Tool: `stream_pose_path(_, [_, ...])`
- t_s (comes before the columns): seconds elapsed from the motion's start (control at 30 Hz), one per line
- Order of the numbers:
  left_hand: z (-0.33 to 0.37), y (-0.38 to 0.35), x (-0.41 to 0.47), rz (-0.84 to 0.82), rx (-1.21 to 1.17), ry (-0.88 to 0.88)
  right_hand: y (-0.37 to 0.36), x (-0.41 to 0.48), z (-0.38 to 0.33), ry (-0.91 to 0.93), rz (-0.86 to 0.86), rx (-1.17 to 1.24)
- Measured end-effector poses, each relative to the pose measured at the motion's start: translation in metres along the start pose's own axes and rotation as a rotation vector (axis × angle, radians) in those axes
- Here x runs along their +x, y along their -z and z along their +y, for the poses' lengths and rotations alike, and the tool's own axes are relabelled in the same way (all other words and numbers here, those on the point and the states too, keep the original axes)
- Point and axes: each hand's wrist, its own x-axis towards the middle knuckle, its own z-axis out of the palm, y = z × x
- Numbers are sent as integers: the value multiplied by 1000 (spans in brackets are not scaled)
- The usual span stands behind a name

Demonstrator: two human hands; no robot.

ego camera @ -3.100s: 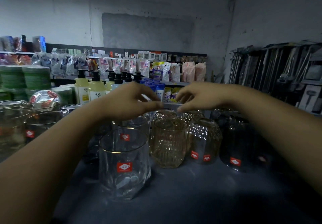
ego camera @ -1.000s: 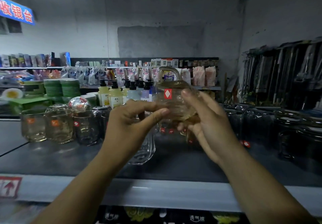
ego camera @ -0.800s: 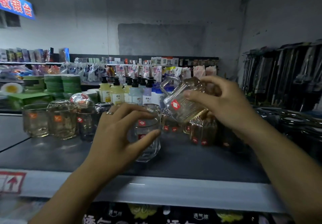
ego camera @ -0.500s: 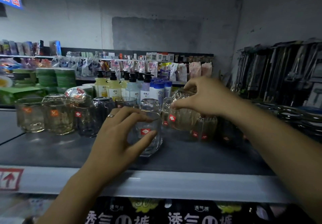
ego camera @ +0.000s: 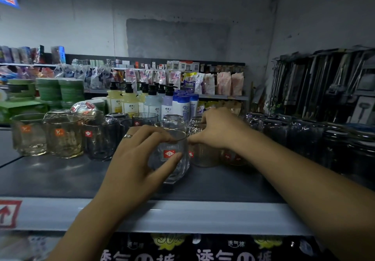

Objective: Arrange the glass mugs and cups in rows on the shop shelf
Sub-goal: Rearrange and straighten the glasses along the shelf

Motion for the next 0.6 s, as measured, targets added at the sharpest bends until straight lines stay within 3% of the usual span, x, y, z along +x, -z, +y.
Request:
stream_pose_path(0.2, [5, 7, 9, -26, 24, -36, -5, -9, 11, 57, -9, 112])
stream_pose_path(0.33, [18, 30, 54, -27, 27, -63, 33, -16, 43, 172, 94, 183])
stream_pose_path(0.4, [28, 31, 95, -173, 41, -63, 50, -6, 64, 212, 80, 87])
stream_pose_path(0.5, [34, 2, 151, -582, 144, -106, 58, 17, 85, 198, -82, -103])
stream_pose_path(0.6, [26, -34, 174, -916, 276, -41, 51, 34, 92, 180, -233, -218])
